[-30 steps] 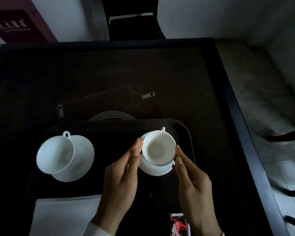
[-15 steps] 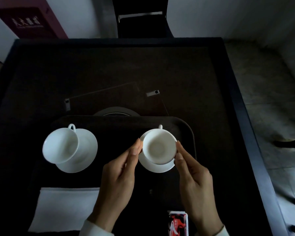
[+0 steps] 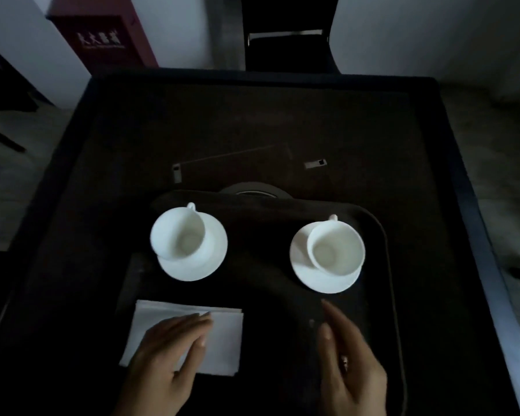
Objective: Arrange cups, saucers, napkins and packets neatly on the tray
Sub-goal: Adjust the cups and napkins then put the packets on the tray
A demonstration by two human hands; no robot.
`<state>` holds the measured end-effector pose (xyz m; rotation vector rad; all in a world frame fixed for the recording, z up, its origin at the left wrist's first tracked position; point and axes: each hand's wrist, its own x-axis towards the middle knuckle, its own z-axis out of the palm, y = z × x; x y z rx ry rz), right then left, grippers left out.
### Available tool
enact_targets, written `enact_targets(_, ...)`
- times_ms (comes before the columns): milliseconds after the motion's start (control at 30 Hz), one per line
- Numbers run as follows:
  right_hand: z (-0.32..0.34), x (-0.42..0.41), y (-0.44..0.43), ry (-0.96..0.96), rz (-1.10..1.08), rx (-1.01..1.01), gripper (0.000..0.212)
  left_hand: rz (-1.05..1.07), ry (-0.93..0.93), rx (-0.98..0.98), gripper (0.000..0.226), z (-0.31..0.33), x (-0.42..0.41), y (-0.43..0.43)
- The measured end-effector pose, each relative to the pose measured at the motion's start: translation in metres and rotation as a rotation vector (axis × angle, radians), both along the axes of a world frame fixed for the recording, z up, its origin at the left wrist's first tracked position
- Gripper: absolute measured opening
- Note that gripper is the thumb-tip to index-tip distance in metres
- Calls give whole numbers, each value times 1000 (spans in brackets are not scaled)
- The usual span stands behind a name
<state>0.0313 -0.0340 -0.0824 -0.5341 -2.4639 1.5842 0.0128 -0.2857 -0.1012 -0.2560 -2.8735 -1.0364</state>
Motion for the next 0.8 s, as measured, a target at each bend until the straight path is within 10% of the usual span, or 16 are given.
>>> enact_targets(467, -33, 7, -230, 7, 706, 308, 55, -267, -43, -312, 45, -34, 7, -126)
enact_targets(800, -56, 1, -229, -182, 739, 627, 86, -249, -66, -469, 50, -50, 13, -135)
